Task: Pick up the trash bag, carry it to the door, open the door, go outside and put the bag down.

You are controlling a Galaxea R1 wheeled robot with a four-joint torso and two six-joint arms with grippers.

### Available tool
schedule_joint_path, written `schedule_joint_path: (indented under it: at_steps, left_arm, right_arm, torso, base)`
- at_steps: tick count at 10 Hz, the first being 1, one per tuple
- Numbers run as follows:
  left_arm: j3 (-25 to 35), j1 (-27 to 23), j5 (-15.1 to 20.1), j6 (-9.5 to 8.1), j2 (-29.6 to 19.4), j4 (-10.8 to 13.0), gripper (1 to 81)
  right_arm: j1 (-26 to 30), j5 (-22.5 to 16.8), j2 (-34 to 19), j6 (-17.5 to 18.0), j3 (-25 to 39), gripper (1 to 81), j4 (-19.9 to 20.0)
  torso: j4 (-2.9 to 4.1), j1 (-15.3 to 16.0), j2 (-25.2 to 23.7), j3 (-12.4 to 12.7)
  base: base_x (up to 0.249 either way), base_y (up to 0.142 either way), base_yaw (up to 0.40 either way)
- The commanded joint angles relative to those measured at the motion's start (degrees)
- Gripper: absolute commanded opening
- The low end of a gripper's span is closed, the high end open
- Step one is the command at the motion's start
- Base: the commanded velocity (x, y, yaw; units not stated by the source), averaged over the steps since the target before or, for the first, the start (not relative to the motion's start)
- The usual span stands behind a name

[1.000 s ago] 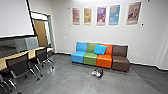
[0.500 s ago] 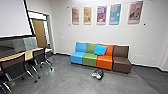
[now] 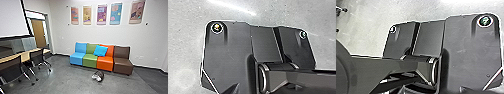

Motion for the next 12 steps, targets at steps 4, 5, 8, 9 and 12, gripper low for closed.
schedule_joint_path:
  at_steps: [4, 5, 8, 9, 12]
  left_arm:
    - [0.33, -3.55, 2.55, 0.33, -0.39, -0.11, 81.1]
    - [0.33, -3.55, 2.63, 0.33, -0.39, -0.11, 81.1]
    - [0.33, -3.47, 2.55, 0.24, -0.3, -0.2, 81.1]
    - [0.33, -3.55, 2.55, 0.24, -0.3, -0.2, 81.1]
    - [0.33, -3.46, 2.55, 0.24, -0.3, -0.2, 81.1]
  right_arm:
    - [2.75, -2.41, -0.45, 0.05, 0.91, 81.1, -0.05]
    - [2.76, -2.41, -0.45, 0.13, 0.91, 81.1, 0.03]
    - [2.76, -2.41, -0.45, 0.05, 0.91, 81.1, -0.05]
    - [2.76, -2.41, -0.45, 0.13, 0.91, 81.1, -0.05]
    - [2.76, -2.41, -0.28, 0.05, 0.99, 81.1, -0.05]
  torso:
    - [0.0, -0.01, -0.02, 0.0]
    - [0.0, 0.05, 0.02, -0.02]
    - [0.0, 0.02, 0.02, -0.02]
    - [0.0, 0.05, 0.02, -0.02]
    - [0.0, 0.05, 0.02, -0.02]
  base:
    - [0.197, 0.0, 0.0]
    - [0.197, 0.0, 0.0]
    - [0.197, 0.0, 0.0]
    - [0.197, 0.0, 0.0]
    - [0.197, 0.0, 0.0]
